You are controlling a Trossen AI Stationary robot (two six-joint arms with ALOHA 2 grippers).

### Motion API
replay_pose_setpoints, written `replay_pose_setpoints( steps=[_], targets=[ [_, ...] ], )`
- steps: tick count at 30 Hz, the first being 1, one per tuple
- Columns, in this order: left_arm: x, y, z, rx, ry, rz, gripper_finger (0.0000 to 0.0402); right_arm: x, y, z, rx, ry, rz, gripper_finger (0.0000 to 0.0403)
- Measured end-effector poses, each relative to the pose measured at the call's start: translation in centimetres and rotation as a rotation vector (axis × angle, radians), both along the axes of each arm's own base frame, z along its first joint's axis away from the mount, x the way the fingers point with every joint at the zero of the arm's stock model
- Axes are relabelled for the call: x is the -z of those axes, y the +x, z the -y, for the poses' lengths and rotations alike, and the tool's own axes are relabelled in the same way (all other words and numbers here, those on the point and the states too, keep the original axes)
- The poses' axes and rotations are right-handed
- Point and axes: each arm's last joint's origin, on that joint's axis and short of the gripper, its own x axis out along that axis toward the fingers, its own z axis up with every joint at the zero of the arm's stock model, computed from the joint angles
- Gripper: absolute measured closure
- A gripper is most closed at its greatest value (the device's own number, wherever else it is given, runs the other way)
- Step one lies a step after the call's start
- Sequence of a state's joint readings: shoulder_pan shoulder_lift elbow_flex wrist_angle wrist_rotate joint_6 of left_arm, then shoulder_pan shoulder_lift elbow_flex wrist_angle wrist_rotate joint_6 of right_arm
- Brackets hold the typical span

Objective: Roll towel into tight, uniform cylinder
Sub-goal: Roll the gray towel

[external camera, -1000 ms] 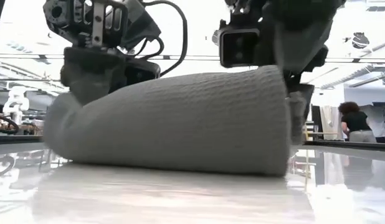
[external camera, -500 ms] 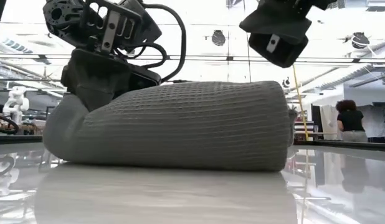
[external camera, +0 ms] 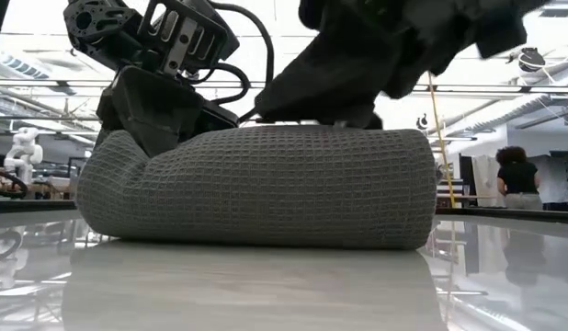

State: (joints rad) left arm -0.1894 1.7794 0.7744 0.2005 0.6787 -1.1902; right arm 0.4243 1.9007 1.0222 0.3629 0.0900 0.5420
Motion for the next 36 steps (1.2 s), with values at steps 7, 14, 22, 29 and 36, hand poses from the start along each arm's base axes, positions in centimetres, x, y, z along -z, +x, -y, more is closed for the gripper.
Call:
replay_pose_setpoints(
  steps=[7,14,22,29,36],
  targets=[
    [0.0,0.0,0.2,-0.052,-0.026,-0.062,0.0354,2.9,0.8,-0.1,0.021,0.037,-0.026,0.0402],
    [-0.6,-0.1,0.6,-0.047,-0.013,-0.032,0.0335,4.0,1.0,0.1,0.019,0.018,-0.046,0.0402],
    [-4.2,-1.6,-0.4,0.059,0.014,0.091,0.0199,4.1,1.4,1.2,-0.028,0.012,-0.059,0.0403],
    [-8.3,-2.1,-0.5,-0.023,0.262,0.424,0.0152,4.1,1.9,2.6,-0.030,0.026,-0.069,0.0403],
    [-7.7,-3.0,3.9,0.050,0.704,0.641,0.0151,4.2,2.4,4.2,-0.057,0.086,-0.093,0.0403]
  ],
)
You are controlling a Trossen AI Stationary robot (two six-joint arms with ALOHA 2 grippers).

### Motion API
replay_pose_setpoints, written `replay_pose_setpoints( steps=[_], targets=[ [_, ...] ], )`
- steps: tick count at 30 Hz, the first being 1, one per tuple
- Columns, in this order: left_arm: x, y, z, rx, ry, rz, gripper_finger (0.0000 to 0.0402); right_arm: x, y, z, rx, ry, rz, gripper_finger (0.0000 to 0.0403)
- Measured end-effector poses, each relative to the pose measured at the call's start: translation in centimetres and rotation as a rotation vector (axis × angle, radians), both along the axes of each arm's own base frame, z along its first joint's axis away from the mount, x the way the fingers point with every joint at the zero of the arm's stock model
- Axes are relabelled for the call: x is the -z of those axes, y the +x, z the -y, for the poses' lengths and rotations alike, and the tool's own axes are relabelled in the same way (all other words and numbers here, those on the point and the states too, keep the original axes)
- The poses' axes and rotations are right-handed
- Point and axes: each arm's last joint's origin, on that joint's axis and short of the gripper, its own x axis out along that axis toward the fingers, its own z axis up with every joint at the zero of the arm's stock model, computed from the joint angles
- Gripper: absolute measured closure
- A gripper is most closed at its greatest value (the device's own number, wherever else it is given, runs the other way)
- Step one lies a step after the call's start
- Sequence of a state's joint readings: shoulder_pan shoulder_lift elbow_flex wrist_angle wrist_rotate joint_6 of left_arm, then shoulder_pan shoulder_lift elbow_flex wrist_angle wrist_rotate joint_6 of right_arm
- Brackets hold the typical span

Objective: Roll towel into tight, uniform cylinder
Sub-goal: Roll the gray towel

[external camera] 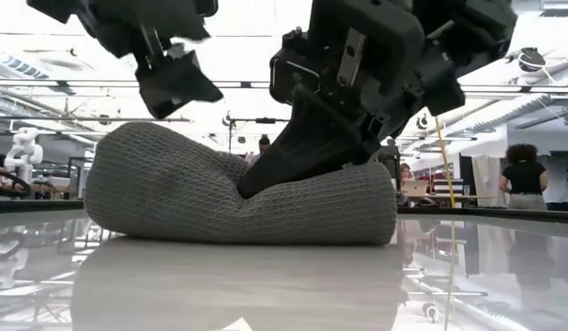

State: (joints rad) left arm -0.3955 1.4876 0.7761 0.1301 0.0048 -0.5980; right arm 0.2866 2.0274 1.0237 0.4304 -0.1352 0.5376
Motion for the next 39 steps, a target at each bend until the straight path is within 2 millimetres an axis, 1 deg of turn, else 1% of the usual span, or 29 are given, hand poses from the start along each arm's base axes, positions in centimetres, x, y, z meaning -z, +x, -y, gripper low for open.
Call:
replay_pose_setpoints(
  steps=[3,7,13,18,20,23,27,31,33,36,39],
  targets=[
    [0.9,-0.1,0.9,-0.044,0.147,0.024,0.0157,0.0,0.1,0.5,-0.011,0.016,-0.006,0.0403],
    [2.4,0.3,1.1,-0.021,0.233,0.004,0.0188,0.0,0.2,0.8,-0.016,0.031,-0.013,0.0403],
    [4.1,1.6,0.9,-0.027,0.251,0.021,0.0258,0.0,0.3,1.1,-0.022,0.063,-0.025,0.0403],
    [6.4,1.8,-0.4,-0.076,0.282,-0.116,0.0317,0.1,0.2,1.0,-0.045,0.071,-0.042,0.0403],
    [7.0,1.8,-0.9,-0.112,0.270,-0.168,0.0339,0.1,0.1,1.0,-0.063,0.080,-0.047,0.0403],
    [7.4,2.1,-1.2,-0.131,0.264,-0.179,0.0362,0.1,0.1,1.0,-0.081,0.088,-0.052,0.0403],
    [7.8,2.5,-1.1,-0.126,0.238,-0.157,0.0369,0.2,0.0,1.2,-0.121,0.121,-0.069,0.0403],
    [8.3,2.3,-0.8,-0.177,0.160,-0.208,0.0362,-0.3,0.1,2.0,-0.117,0.155,-0.084,0.0403],
    [8.3,2.2,-0.6,-0.217,0.113,-0.232,0.0359,-1.2,0.0,2.2,-0.126,0.160,-0.073,0.0403],
    [8.4,2.0,-0.3,-0.261,0.059,-0.252,0.0358,-3.2,-0.4,2.3,-0.153,0.134,-0.036,0.0403],
    [8.4,1.9,-0.1,-0.299,0.018,-0.267,0.0358,-5.2,-1.2,2.0,-0.183,0.102,-0.017,0.0403]
  ],
)
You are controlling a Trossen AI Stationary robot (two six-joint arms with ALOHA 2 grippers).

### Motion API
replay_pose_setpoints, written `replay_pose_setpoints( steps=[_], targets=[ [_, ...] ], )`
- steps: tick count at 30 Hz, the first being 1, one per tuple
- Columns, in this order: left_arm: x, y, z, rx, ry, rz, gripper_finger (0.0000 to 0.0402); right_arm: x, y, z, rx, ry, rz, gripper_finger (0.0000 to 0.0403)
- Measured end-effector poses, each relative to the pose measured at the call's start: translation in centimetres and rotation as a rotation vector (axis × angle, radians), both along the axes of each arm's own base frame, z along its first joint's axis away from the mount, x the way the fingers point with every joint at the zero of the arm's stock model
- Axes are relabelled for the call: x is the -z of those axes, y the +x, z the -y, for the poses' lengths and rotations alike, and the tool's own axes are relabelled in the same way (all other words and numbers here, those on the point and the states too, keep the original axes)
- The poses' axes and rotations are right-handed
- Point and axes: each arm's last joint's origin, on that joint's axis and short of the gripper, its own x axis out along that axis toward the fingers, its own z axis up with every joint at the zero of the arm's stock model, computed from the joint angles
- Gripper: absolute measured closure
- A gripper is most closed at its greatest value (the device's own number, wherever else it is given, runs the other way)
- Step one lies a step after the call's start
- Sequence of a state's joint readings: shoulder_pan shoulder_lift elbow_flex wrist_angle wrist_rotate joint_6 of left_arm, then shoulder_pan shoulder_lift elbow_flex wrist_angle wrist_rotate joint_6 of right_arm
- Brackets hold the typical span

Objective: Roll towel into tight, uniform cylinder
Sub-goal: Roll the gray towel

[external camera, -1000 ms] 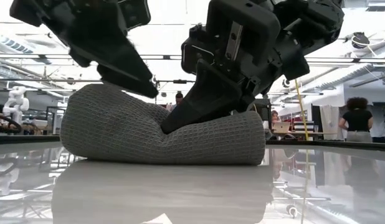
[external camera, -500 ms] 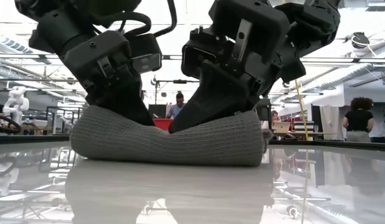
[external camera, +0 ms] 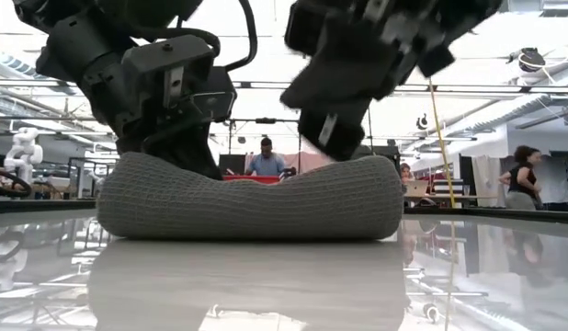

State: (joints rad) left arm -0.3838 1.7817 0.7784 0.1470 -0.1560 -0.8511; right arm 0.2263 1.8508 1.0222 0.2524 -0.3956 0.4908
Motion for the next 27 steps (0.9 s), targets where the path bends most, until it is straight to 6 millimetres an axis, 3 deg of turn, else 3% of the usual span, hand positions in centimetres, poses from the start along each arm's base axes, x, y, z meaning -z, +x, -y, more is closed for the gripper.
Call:
replay_pose_setpoints(
  steps=[3,6,19,27],
  targets=[
    [0.0,-0.1,0.3,-0.011,0.015,0.006,0.0358,-1.3,-0.8,-0.5,0.008,-0.097,0.030,0.0403],
    [0.1,-0.2,0.3,-0.010,0.028,0.005,0.0358,-1.2,-1.0,-1.0,0.022,-0.224,0.082,0.0403],
    [-0.3,-0.5,0.2,-0.001,0.027,-0.008,0.0358,5.6,2.3,-1.1,0.103,-0.160,0.191,0.0403],
    [-2.7,-1.5,-0.2,0.100,0.078,-0.007,0.0358,8.1,2.8,-1.2,0.136,-0.100,0.192,0.0403]
  ],
)
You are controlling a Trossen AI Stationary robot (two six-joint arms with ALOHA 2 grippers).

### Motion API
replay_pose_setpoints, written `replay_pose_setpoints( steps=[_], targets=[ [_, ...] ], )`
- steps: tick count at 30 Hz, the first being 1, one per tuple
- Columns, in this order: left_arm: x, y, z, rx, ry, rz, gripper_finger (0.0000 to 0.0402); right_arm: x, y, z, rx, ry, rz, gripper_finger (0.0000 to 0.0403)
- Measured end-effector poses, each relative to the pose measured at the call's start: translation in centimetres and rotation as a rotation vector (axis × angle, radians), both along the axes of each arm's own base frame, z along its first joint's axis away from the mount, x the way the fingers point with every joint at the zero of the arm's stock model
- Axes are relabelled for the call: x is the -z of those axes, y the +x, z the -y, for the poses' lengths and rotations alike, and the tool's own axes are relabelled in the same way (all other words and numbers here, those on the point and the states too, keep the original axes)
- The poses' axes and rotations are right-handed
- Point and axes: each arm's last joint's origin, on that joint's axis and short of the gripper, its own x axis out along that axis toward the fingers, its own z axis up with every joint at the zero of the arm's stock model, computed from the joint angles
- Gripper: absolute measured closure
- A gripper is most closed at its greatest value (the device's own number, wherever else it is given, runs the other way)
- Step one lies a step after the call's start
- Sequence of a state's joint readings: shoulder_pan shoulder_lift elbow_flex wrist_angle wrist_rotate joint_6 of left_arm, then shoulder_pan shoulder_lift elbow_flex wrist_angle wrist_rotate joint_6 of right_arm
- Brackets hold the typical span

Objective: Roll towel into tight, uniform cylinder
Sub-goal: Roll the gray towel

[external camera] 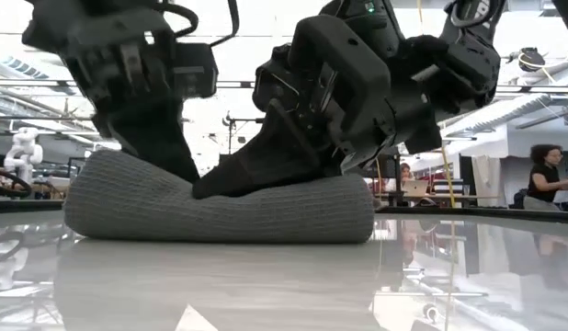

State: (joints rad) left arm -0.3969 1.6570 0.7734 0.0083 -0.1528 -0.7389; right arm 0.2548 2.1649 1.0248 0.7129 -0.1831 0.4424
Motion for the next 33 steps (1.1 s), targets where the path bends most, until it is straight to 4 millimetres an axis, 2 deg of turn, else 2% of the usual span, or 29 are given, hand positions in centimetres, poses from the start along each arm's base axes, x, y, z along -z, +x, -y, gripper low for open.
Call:
replay_pose_setpoints(
  steps=[4,7,10,12,14,17,23,29,33],
  targets=[
    [-2.3,-1.2,-0.7,0.013,0.004,0.001,0.0358,0.2,0.0,0.0,0.007,0.009,-0.009,0.0403],
    [-4.8,-1.8,-1.1,-0.009,-0.045,0.078,0.0358,0.1,0.0,0.0,0.008,0.010,-0.012,0.0403],
    [-7.0,-2.0,-0.2,0.021,-0.108,0.222,0.0358,0.1,0.0,0.1,0.011,0.014,-0.014,0.0403],
    [-7.5,-2.1,0.8,0.061,-0.079,0.285,0.0358,0.1,0.1,0.4,0.023,0.023,-0.017,0.0403],
    [-6.5,-2.1,2.0,0.062,0.005,0.289,0.0358,0.1,0.2,0.7,0.028,0.035,-0.021,0.0403],
    [-3.7,-2.3,3.1,0.009,0.150,0.211,0.0358,0.1,0.2,1.0,0.033,0.039,-0.021,0.0403],
    [1.2,-1.4,4.4,-0.011,0.234,0.138,0.0358,0.0,0.3,1.1,0.023,0.046,-0.022,0.0403],
    [3.6,-0.9,4.7,-0.054,0.238,0.098,0.0358,0.1,0.2,1.1,0.005,0.048,-0.032,0.0403],
    [3.7,-1.0,4.6,-0.067,0.228,0.084,0.0358,0.0,0.2,1.1,-0.002,0.053,-0.030,0.0403]
  ],
)
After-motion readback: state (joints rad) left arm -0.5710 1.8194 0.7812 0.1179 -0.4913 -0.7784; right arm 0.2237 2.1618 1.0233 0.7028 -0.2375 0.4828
